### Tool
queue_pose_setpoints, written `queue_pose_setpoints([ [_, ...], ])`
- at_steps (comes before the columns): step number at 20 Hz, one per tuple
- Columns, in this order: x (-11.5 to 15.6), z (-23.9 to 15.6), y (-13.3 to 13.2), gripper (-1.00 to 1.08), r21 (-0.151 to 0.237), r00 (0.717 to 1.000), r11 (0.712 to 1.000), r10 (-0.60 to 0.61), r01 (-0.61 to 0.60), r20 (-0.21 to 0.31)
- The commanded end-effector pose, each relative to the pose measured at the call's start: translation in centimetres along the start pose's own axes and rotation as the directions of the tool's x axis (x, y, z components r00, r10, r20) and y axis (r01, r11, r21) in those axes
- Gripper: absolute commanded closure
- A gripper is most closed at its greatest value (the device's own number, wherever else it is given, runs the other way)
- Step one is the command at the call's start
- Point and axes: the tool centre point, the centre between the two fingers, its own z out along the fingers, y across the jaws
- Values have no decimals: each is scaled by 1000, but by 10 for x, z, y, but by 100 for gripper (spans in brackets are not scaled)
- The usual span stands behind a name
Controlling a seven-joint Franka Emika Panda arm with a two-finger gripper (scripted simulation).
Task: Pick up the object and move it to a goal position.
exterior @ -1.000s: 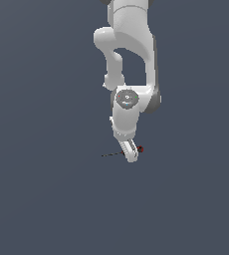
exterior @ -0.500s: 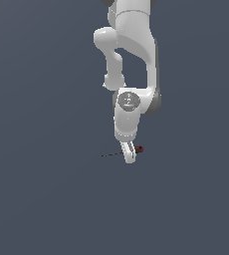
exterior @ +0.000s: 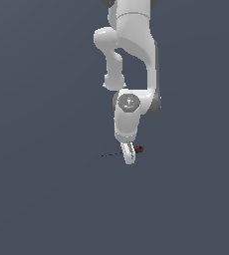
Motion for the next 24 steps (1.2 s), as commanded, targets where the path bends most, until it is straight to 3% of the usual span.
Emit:
queue_pose_setpoints([
  [1,0,7,1,-92,-1,1000,1000,1,-1,0],
  [13,0,46,1,-92,-1,1000,1000,4,-4,0],
  [14,0,46,1,108,-1,1000,1000,4,-4,0],
  [24,0,46,1,108,-1,1000,1000,4,-4,0],
])
